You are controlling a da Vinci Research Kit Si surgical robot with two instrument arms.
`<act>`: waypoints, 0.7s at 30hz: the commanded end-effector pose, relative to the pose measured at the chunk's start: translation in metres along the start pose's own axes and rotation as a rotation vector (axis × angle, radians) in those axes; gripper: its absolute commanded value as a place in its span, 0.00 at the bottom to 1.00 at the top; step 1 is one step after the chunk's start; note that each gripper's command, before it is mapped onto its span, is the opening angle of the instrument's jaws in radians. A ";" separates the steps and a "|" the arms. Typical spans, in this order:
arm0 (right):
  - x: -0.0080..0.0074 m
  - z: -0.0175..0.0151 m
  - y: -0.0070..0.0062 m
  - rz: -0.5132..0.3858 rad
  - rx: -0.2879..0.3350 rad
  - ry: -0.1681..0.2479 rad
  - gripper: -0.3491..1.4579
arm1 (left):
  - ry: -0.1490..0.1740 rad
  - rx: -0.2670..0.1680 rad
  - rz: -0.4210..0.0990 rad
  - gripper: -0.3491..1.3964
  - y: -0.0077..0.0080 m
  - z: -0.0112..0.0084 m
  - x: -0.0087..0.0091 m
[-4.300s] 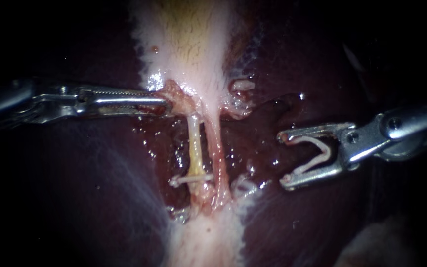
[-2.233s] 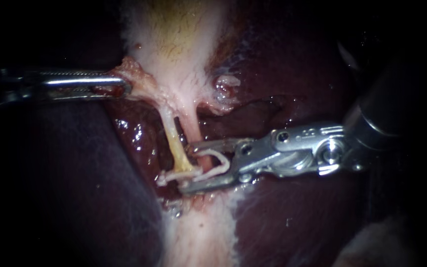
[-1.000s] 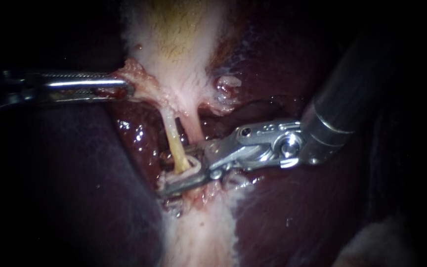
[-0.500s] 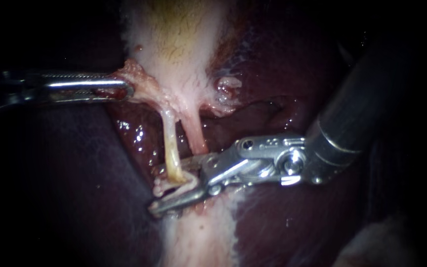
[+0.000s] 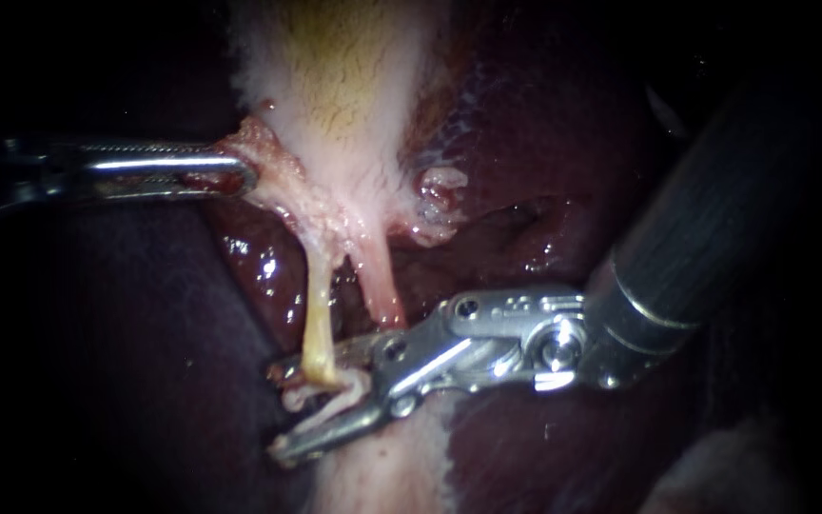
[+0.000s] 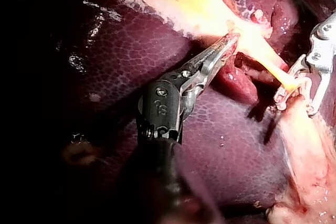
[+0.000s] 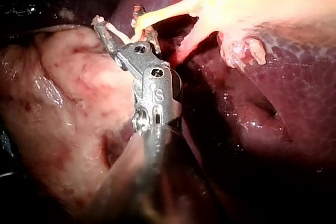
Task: Clipping second clip left tube
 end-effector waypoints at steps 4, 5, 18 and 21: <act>-0.0003 -0.0006 0.0007 0.020 -0.012 0.005 0.31 | 0.000 0.000 0.000 0.00 0.0000 0.0000 0.0000; -0.0004 -0.0008 0.0009 0.020 -0.015 0.006 0.29 | 0.000 0.000 0.000 0.00 0.0000 0.0000 0.0000; -0.0009 -0.0017 0.0013 0.116 -0.025 0.006 0.00 | 0.000 0.000 0.000 0.00 0.0000 0.0000 0.0000; -0.0011 -0.0019 0.0013 0.118 -0.036 -0.028 0.00 | 0.000 0.000 0.000 0.00 0.0000 0.0000 0.0000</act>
